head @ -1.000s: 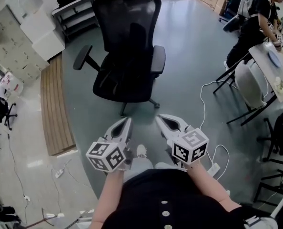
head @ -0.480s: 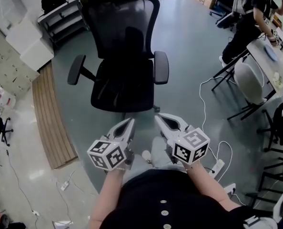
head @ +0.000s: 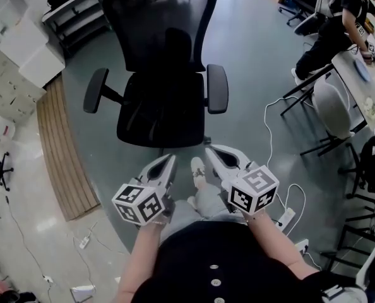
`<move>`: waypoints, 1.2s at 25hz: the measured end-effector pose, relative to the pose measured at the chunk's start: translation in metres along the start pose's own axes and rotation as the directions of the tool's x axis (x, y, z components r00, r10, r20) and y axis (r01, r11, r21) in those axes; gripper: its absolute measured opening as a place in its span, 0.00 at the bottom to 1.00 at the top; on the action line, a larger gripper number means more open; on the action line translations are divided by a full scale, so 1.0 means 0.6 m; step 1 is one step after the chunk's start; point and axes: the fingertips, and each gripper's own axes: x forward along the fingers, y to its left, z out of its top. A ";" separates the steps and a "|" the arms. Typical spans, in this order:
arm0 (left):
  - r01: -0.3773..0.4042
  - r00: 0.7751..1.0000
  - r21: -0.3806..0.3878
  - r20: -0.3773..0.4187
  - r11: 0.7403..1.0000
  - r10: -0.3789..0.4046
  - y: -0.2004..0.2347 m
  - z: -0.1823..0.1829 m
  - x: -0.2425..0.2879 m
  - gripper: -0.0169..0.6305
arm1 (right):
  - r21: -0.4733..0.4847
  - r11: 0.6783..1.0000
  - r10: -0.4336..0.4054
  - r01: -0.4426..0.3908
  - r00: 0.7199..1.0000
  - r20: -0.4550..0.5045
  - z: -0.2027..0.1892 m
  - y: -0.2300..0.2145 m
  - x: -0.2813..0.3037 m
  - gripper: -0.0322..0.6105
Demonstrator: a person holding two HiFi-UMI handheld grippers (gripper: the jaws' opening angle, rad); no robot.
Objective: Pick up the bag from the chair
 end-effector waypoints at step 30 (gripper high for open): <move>-0.048 0.998 0.006 0.048 0.999 0.048 0.166 0.242 0.319 0.05 | -0.060 0.997 0.048 -0.054 0.994 -0.101 0.175 -0.269 0.301 0.05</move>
